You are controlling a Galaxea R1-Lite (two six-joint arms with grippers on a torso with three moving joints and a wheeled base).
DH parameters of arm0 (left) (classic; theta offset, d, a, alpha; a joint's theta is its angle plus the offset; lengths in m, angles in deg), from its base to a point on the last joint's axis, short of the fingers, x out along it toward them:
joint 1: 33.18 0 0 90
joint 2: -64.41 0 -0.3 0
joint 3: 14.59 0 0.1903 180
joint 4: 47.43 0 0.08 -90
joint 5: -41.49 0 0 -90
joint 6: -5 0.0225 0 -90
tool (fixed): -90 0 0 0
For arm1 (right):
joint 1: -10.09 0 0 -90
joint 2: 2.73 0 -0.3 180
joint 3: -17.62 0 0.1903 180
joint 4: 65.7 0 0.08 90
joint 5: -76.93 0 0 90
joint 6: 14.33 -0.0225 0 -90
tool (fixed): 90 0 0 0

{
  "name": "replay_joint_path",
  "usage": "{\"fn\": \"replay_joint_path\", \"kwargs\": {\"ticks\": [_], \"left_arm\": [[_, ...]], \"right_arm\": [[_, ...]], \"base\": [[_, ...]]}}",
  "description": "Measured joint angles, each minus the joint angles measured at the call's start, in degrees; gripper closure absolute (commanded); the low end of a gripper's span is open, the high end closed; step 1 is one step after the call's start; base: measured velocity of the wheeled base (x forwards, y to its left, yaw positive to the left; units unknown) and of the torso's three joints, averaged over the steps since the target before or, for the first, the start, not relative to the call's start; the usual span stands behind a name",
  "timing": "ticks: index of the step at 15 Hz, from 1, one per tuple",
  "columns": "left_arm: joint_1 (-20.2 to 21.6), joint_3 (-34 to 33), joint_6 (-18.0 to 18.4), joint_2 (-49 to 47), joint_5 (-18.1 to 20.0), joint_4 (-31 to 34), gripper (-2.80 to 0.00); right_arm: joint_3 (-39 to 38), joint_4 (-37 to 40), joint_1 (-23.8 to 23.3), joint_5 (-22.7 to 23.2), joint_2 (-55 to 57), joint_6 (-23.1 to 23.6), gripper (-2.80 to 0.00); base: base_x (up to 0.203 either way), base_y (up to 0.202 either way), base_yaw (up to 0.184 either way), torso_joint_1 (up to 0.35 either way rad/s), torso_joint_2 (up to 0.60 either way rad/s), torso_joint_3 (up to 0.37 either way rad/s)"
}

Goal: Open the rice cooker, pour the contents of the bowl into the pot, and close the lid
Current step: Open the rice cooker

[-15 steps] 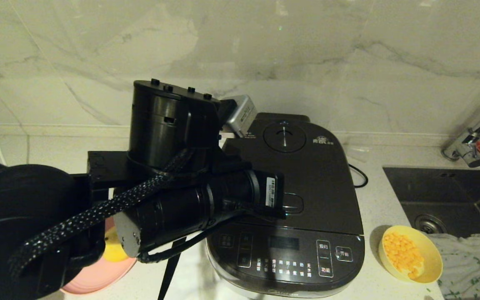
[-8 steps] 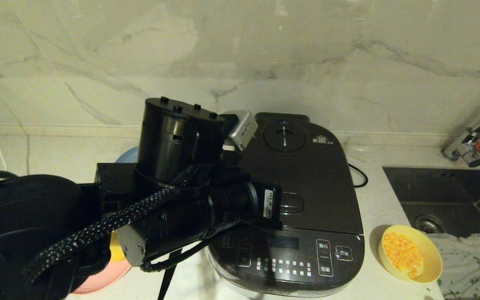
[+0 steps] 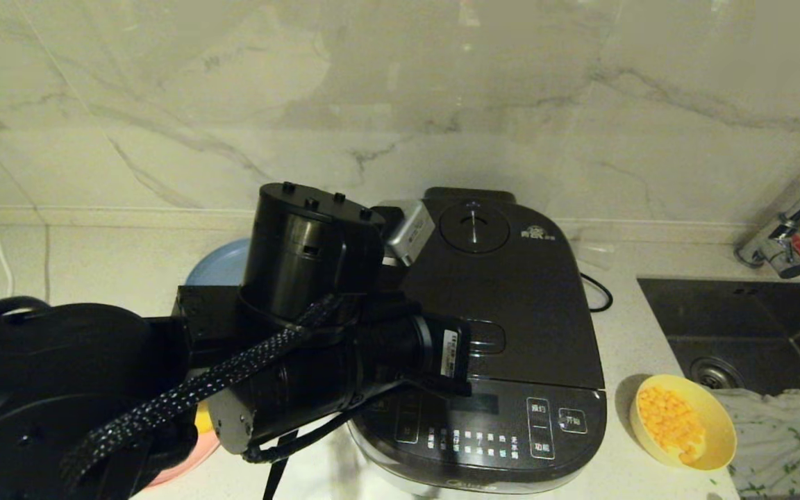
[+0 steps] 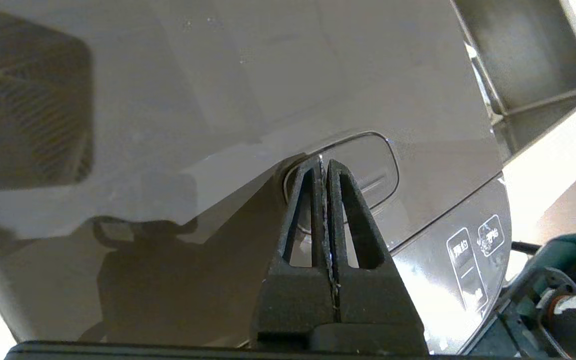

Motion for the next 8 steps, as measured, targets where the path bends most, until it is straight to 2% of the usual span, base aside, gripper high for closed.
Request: {"fn": "replay_joint_path", "kwargs": {"ticks": [8], "left_arm": [[0.0, -2.3, 0.1, 0.3, -0.1, -0.4, 0.0]], "right_arm": [[0.0, 0.0, 0.0, 0.0, 0.0, 0.0, 0.0]], "base": [[0.0, 0.0, 0.0, 0.0, 0.0, 0.0]]}}
